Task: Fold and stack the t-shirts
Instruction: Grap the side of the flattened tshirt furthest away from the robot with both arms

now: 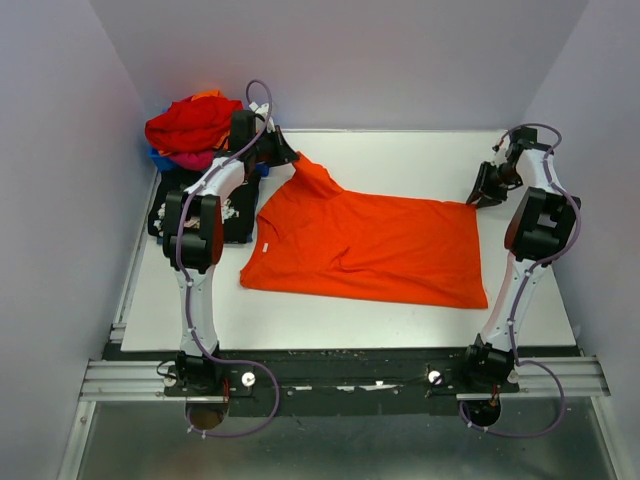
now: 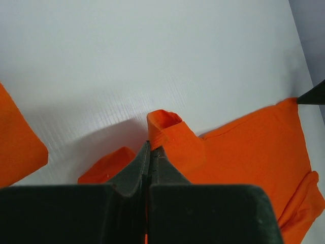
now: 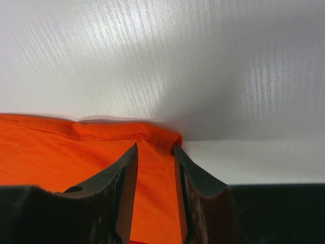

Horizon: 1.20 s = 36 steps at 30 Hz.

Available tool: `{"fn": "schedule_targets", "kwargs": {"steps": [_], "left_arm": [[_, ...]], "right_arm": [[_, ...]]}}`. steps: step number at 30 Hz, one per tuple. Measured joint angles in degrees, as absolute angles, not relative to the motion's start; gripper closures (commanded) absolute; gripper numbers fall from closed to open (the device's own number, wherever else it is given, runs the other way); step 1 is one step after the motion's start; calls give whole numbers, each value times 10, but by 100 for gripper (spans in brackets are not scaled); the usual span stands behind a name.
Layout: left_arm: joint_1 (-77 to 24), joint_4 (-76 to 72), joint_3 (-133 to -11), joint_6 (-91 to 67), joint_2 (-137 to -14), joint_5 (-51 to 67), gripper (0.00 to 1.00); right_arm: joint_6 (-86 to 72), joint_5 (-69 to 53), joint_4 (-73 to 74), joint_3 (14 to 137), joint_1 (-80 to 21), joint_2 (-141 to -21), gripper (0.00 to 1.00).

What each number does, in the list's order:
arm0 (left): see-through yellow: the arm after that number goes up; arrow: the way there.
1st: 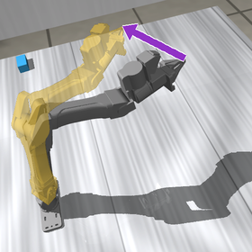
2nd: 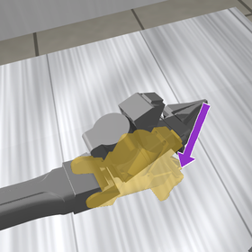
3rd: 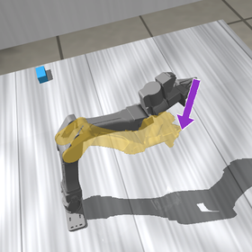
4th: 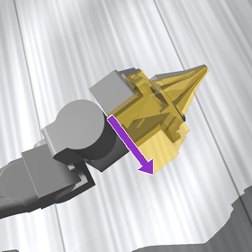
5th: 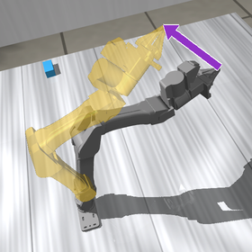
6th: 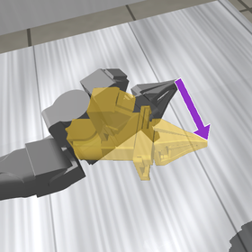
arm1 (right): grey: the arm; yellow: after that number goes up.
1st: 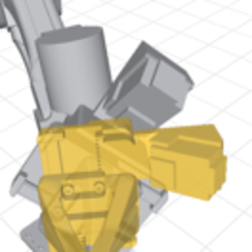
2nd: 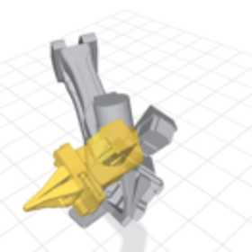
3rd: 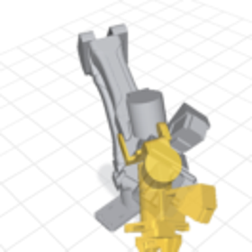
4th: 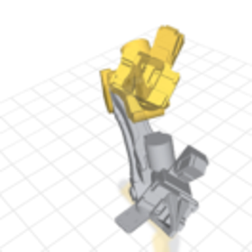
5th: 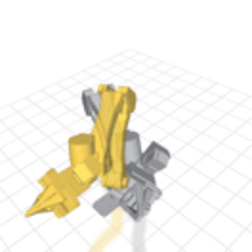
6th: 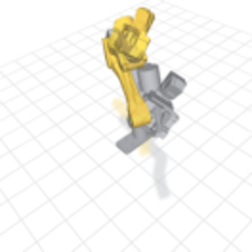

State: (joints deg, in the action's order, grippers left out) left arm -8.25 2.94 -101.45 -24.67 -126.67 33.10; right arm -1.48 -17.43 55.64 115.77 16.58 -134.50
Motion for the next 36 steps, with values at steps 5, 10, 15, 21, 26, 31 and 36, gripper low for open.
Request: {"fn": "schedule_targets", "kwargs": {"steps": [5,10,15,21,26,31,36], "left_arm": [[-83,29,-1014,-249,-1267,333,100],[-83,29,-1014,-248,-1267,333,100],[-83,29,-1014,-248,-1267,333,100],[-83,29,-1014,-247,-1267,333,100],[-83,29,-1014,-246,-1267,333,100],[-83,29,-1014,-246,-1267,333,100],[-83,29,-1014,-246,-1267,333,100]], "right_arm": [[-17,-174,552,1157,166,-1345,66],[-19,-174,550,1157,166,-1345,60],[-21,-174,549,1157,166,-1345,59],[-31,-158,557,1179,161,-1355,88],[-36,-135,561,1188,153,-1359,98],[-36,-126,565,1188,148,-1359,99],[-39,-125,548,1169,147,-1356,99]]}}
